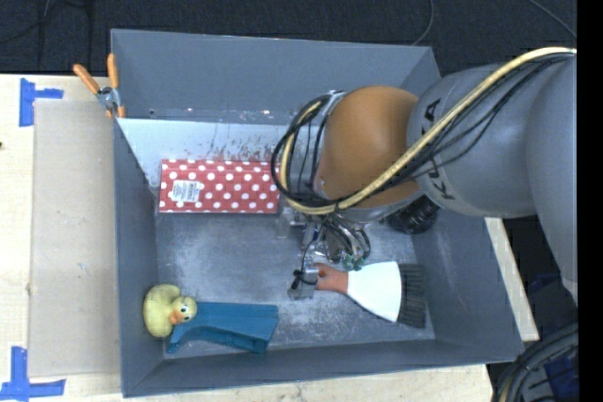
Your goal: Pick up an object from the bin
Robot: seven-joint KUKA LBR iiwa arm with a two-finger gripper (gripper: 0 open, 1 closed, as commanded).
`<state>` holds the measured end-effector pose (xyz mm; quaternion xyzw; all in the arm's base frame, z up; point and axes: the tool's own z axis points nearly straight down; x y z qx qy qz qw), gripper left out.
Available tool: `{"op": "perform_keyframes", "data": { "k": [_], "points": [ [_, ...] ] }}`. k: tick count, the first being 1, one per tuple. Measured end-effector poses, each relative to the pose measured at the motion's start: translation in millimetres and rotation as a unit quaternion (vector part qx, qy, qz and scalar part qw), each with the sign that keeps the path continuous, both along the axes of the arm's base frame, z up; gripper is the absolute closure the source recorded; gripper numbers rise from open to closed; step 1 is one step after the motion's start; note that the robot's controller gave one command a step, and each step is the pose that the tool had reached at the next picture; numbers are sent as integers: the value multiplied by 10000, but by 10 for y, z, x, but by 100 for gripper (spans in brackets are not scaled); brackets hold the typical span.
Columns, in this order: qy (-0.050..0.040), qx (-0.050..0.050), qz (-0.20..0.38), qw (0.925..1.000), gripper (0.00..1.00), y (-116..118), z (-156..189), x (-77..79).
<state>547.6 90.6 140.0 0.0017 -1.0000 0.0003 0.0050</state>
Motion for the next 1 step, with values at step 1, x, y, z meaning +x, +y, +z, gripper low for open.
{"op": "perform_keyframes", "data": {
  "k": [1],
  "points": [
    [-38,3,-11,10000,0,-4,43,19]
  ]
}}
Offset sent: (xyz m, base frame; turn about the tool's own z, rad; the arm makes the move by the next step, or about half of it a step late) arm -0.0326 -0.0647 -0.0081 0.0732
